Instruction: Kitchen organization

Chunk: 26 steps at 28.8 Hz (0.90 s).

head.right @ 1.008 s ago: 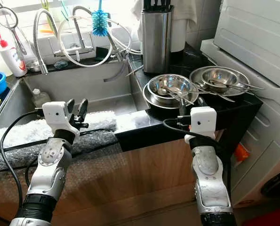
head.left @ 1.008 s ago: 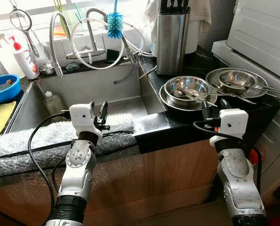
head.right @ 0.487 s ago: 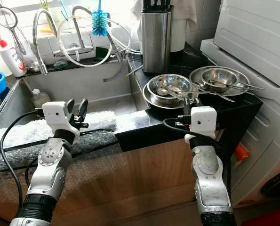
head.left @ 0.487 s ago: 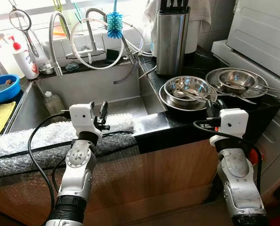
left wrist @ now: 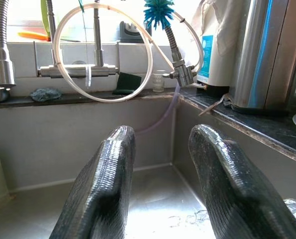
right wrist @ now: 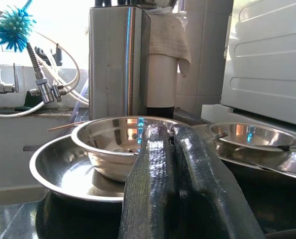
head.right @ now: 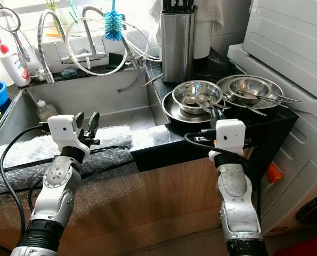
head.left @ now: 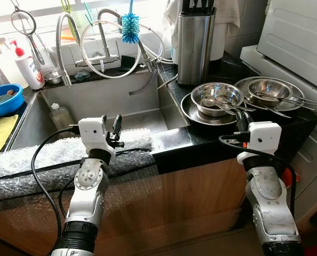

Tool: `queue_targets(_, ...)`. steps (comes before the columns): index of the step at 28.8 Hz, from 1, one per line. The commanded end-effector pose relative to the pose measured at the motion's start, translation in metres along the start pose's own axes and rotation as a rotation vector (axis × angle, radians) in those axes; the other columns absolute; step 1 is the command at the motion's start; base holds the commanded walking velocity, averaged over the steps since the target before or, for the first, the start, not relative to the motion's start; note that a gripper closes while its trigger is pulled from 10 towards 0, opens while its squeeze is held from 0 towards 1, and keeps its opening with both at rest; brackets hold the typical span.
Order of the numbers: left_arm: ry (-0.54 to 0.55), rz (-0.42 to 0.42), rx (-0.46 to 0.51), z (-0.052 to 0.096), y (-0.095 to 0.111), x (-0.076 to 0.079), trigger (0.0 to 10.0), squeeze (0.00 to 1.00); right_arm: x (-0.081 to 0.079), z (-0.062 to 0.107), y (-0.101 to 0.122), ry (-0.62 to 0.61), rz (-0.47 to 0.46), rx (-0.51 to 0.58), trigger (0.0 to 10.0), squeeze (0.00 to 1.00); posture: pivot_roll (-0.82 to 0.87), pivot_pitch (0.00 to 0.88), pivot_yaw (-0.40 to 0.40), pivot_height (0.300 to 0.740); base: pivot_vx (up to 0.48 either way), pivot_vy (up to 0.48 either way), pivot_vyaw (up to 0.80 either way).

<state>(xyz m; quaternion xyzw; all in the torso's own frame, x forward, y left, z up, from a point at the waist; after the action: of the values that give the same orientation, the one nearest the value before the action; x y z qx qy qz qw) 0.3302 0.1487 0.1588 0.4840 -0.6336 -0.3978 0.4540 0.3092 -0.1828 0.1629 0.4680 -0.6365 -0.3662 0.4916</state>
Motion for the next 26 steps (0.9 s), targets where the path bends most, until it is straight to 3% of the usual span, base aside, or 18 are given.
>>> queue_targets(1,0.003,-0.035,0.007,-0.003,0.003,-0.003,10.0,0.00,-0.003,-0.005,0.007,0.010,-0.027,0.022,0.0,0.00,0.00,0.000,0.097,0.740,0.000,0.000,0.00)
queue_targets(7,0.006,-0.040,0.014,-0.003,0.006,-0.004,10.0,0.00,-0.005,-0.008,0.013,0.023,-0.055,0.043,0.3,0.00,0.00,0.000,0.095,0.740,0.000,0.000,0.00)
queue_targets(8,0.007,-0.042,0.015,-0.003,0.006,-0.005,10.0,0.00,-0.005,-0.008,0.015,0.026,-0.057,0.048,5.8,0.00,0.00,0.000,0.095,0.740,0.000,0.000,0.00)
queue_targets(9,0.009,-0.043,0.016,-0.004,0.006,-0.005,10.0,0.00,-0.006,-0.010,0.019,0.036,-0.061,0.062,10.0,0.00,0.00,0.000,0.095,0.740,0.000,0.000,0.00)
queue_targets(19,0.009,-0.038,0.033,-0.006,0.010,-0.004,10.0,0.00,-0.006,-0.026,0.065,0.066,-0.111,0.199,10.0,0.00,0.00,0.000,0.094,0.740,0.000,0.000,0.00)
queue_targets(22,0.009,-0.038,0.033,-0.006,0.010,-0.004,10.0,0.00,-0.006,-0.026,0.066,0.067,-0.113,0.199,10.0,0.00,0.00,0.000,0.094,0.740,0.000,0.000,0.00)
queue_targets(23,0.004,-0.038,0.047,-0.007,0.013,-0.001,10.0,0.00,-0.006,-0.030,0.078,0.076,-0.145,0.227,10.0,0.00,0.00,0.000,0.093,0.740,0.000,0.000,0.00)
queue_targets(26,0.003,-0.038,0.053,-0.008,0.014,0.000,10.0,0.00,-0.006,-0.031,0.084,0.081,-0.158,0.238,10.0,0.00,0.00,0.000,0.093,0.740,0.000,0.000,0.00)
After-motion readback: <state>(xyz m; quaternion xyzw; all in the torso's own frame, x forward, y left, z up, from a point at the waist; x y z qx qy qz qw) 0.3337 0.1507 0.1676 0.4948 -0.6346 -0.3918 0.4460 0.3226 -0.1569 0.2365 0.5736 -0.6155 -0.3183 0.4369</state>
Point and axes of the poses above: a point about 5 cm out from each wrist's last joint towards the gripper, its own z axis pointing back from the gripper into the wrist, its own y axis along the axis of the wrist's last joint, x = y × z, the point moved 1 cm from there along -z, pointing out of the wrist towards the gripper, and after that the axes turned 6 degrees about z, right-handed, at the moved point
